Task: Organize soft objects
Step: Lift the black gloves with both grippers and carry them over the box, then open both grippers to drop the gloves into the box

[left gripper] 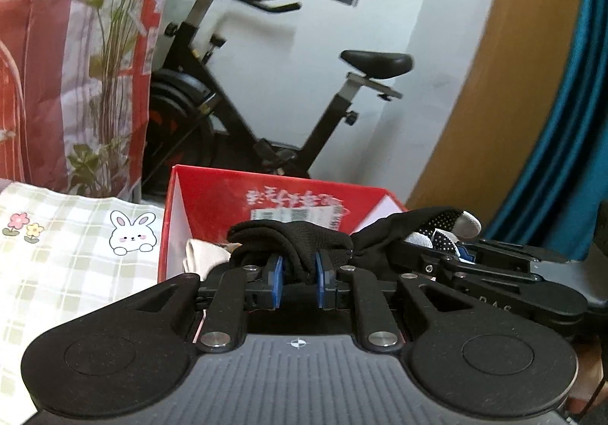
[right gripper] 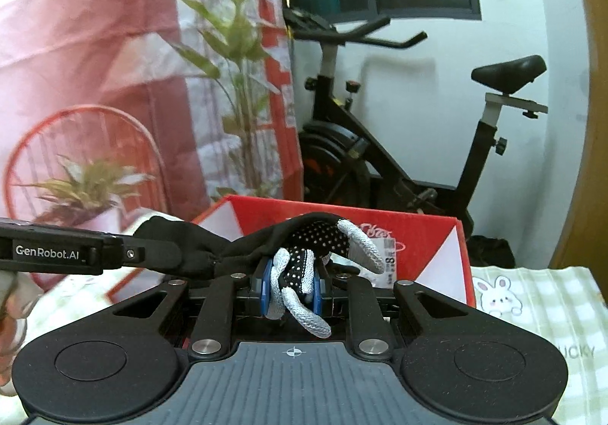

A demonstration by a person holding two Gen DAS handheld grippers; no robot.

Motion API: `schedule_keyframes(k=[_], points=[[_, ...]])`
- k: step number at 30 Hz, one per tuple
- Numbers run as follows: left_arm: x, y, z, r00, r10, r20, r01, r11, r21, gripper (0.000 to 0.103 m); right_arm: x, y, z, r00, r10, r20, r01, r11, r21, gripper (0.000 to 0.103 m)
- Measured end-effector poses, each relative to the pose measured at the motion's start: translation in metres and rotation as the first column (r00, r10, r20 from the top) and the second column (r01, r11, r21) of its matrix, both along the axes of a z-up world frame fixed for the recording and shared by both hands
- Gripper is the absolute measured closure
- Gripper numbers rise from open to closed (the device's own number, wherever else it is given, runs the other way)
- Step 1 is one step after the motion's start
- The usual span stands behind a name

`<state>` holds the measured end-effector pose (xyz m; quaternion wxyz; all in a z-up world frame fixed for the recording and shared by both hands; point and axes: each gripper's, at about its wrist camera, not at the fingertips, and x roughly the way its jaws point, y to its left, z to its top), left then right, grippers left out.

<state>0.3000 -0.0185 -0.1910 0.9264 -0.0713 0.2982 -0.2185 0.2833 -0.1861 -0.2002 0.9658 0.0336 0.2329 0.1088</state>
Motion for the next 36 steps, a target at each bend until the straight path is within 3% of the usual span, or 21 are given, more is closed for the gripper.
schedule_keyframes(k=[5,11,13,16,18,20,21,23,28,31,33,36], points=[[0.029,-0.002,-0.013,0.999,0.016,-0.031,-0.015,0.999,0.039,0.086,0.048,0.005,-0.016,0.996,-0.023,-0.087,0.020,0.999,-0.033,0.084],[0.050,-0.005,-0.035,0.997,0.027,-0.069,-0.023,0.998,0.060,0.084,0.089,-0.001,-0.042,0.961,-0.076,-0.266,0.084,0.996,0.021,0.084],[0.050,-0.004,-0.038,0.998,0.027,-0.063,-0.024,0.998,0.061,0.079,0.098,-0.001,-0.050,0.942,-0.091,-0.322,0.101,0.995,0.013,0.083],[0.048,-0.003,-0.037,0.999,0.023,-0.048,-0.020,0.998,0.052,0.059,0.103,-0.001,-0.057,0.924,-0.102,-0.368,0.112,0.994,0.005,0.079],[0.043,-0.004,-0.033,1.000,0.019,-0.018,-0.018,0.998,0.057,0.031,0.103,0.001,-0.058,0.923,-0.112,-0.368,0.118,0.993,-0.008,0.073],[0.037,-0.006,-0.027,0.999,0.041,0.014,-0.042,0.995,0.094,0.009,0.100,0.002,-0.056,0.925,-0.128,-0.358,0.130,0.991,-0.021,0.068],[0.033,-0.006,-0.024,0.998,0.051,0.036,-0.054,0.993,0.103,0.005,0.098,0.001,-0.054,0.927,-0.134,-0.351,0.132,0.991,-0.029,0.066],[0.027,-0.003,-0.016,0.996,0.067,0.061,-0.074,0.991,0.114,0.000,0.092,0.000,-0.049,0.932,-0.140,-0.333,0.134,0.990,-0.039,0.055],[0.018,0.001,0.006,0.983,0.175,0.053,-0.183,0.960,0.212,0.000,0.071,-0.006,-0.025,0.952,-0.148,-0.267,0.140,0.989,-0.052,0.028],[0.014,0.005,0.021,0.988,0.155,0.019,-0.155,0.955,0.252,0.000,0.055,-0.008,-0.007,0.964,-0.146,-0.224,0.141,0.989,-0.040,0.006],[0.005,0.012,0.030,0.990,0.141,0.011,-0.139,0.964,0.228,0.000,0.041,-0.009,0.006,0.971,-0.142,-0.191,0.139,0.990,-0.030,0.000],[-0.014,0.025,0.043,0.987,0.157,0.045,-0.162,0.973,0.162,0.000,0.020,-0.010,0.027,0.980,-0.142,-0.143,0.140,0.990,-0.023,0.000]])
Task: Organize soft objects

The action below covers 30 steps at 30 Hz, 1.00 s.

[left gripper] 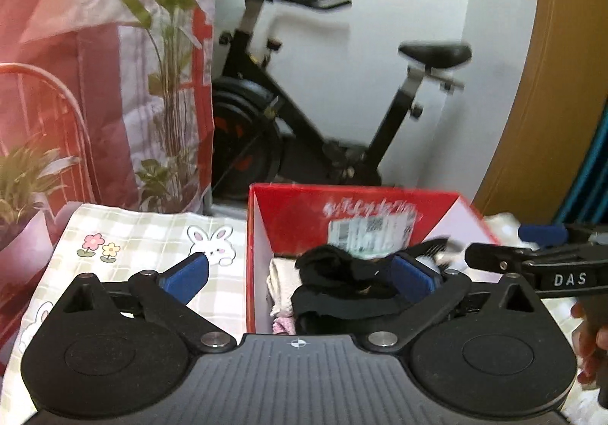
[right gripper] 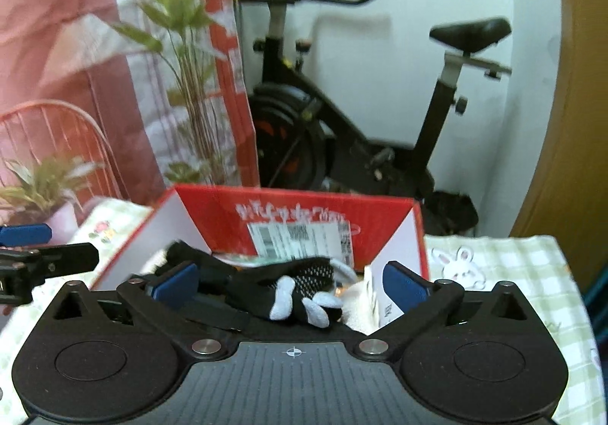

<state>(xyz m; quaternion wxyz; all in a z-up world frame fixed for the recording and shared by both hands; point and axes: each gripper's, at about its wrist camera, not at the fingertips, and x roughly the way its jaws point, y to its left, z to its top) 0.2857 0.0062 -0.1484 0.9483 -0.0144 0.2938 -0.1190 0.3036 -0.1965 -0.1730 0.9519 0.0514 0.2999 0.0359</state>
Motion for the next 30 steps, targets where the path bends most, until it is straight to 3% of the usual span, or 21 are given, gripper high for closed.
schedule_keyframes(k=[3,13,21,30], points=[[-0.019,0.009,0.015,1.000,0.018,0.025,-0.017,0.999,-0.039,0.000,-0.024,0.000,0.021,0.999,-0.007,0.052,0.007,1.000,0.000,0.000],[-0.086,0.011,0.067,0.990,0.044,0.135,-0.036,0.997,-0.064,0.000,-0.107,0.006,0.080,0.982,-0.063,0.179,0.060,0.998,0.023,0.000],[-0.138,-0.001,0.101,0.967,0.079,0.243,-0.098,0.993,0.065,0.000,-0.165,0.019,0.115,0.965,-0.089,0.245,0.092,0.996,0.001,0.000],[-0.197,0.013,0.134,0.956,0.068,0.287,-0.070,0.998,-0.004,0.000,-0.233,0.029,0.149,0.944,-0.127,0.303,0.131,0.991,0.009,0.000]])
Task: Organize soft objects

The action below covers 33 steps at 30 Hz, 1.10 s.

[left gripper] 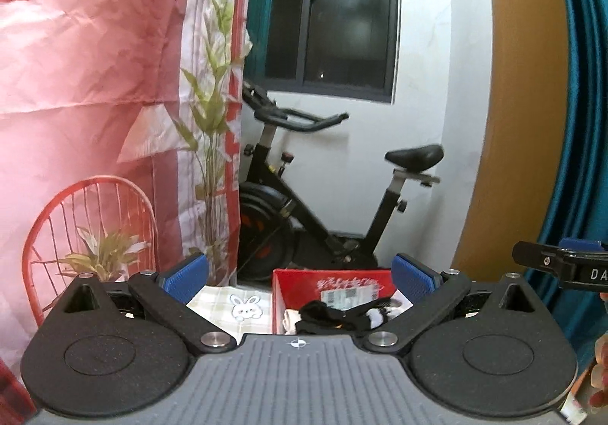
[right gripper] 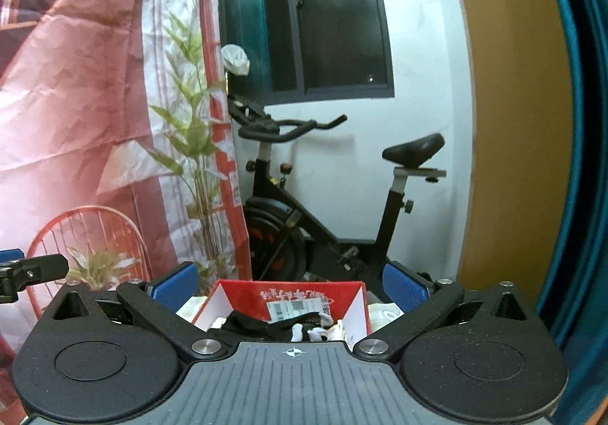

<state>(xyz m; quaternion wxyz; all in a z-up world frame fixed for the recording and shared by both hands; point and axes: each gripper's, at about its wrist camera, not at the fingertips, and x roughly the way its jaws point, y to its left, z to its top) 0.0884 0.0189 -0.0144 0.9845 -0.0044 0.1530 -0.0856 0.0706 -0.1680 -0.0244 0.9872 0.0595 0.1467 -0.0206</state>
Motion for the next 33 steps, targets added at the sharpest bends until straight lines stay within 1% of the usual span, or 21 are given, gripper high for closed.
schedule_keyframes(k=[2,7,9,11,16,33], points=[[-0.010,0.000,0.004,1.000,0.004,0.011,-0.004,1.000,0.005,0.000,-0.016,0.004,0.007,1.000,-0.010,0.008,0.010,1.000,-0.005,0.000],[-0.037,-0.005,0.013,0.998,0.040,0.053,-0.043,0.997,0.059,0.000,-0.050,0.009,0.020,0.999,0.003,0.032,-0.003,1.000,0.014,0.000],[-0.044,-0.008,0.016,0.996,0.052,0.069,-0.057,0.995,0.079,0.000,-0.056,0.010,0.023,0.999,0.006,0.035,-0.006,1.000,0.012,0.000],[-0.046,-0.009,0.018,0.996,0.052,0.075,-0.058,0.995,0.084,0.000,-0.060,0.011,0.026,0.999,0.005,0.037,-0.005,1.000,0.003,0.000],[-0.048,-0.009,0.021,0.996,0.055,0.077,-0.061,0.996,0.068,0.000,-0.062,0.011,0.028,0.999,0.007,0.037,-0.007,1.000,-0.002,0.000],[-0.047,-0.007,0.018,0.995,0.086,0.050,-0.090,0.994,0.070,0.000,-0.056,0.011,0.022,1.000,0.007,-0.003,-0.007,1.000,0.006,0.000]])
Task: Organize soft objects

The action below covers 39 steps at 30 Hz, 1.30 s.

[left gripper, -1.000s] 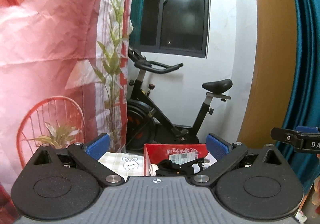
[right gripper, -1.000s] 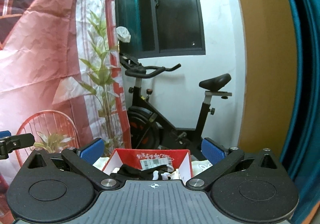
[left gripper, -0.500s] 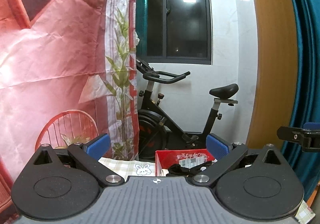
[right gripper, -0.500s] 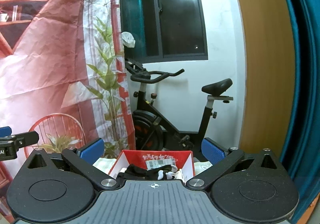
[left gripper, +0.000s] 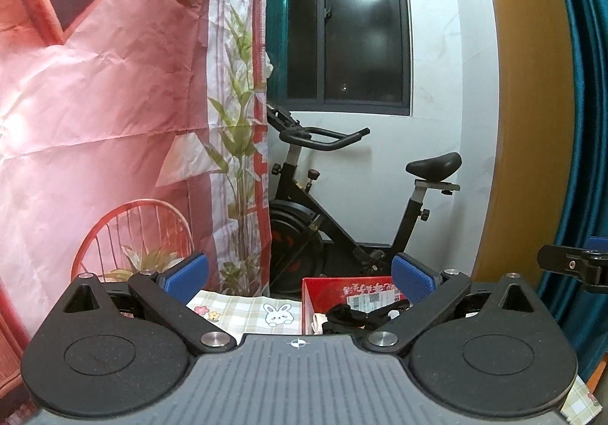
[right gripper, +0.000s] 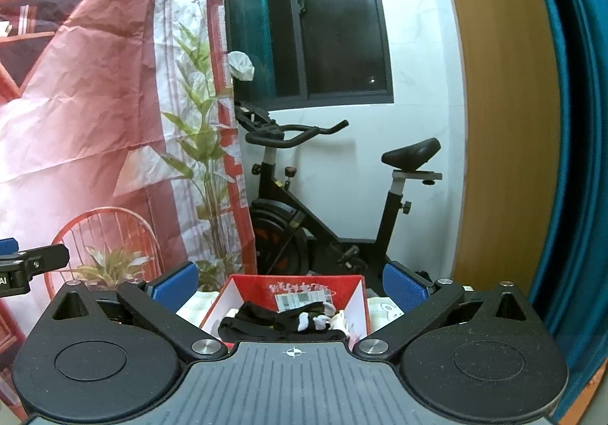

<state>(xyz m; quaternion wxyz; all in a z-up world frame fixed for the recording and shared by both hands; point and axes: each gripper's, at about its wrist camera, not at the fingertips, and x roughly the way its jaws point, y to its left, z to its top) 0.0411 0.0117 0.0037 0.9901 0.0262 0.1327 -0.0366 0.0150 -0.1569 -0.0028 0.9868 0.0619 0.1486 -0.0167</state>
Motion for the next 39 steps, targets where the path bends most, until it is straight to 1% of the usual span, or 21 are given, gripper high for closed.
schedule_keyframes(k=[12,26,39], points=[[0.001,0.001,-0.001,1.000,0.007,-0.011,-0.007,1.000,-0.006,0.000,0.003,-0.001,-0.003,1.000,-0.002,-0.014,0.002,1.000,-0.002,0.000],[0.002,0.001,-0.001,1.000,0.024,-0.016,-0.024,1.000,-0.008,0.000,0.006,-0.001,-0.006,0.999,-0.043,-0.017,0.043,0.999,-0.004,0.000],[0.000,0.002,-0.002,0.999,0.035,-0.022,-0.035,0.999,-0.011,0.000,0.005,-0.002,-0.011,0.998,-0.059,-0.020,0.059,0.998,-0.008,0.000]])
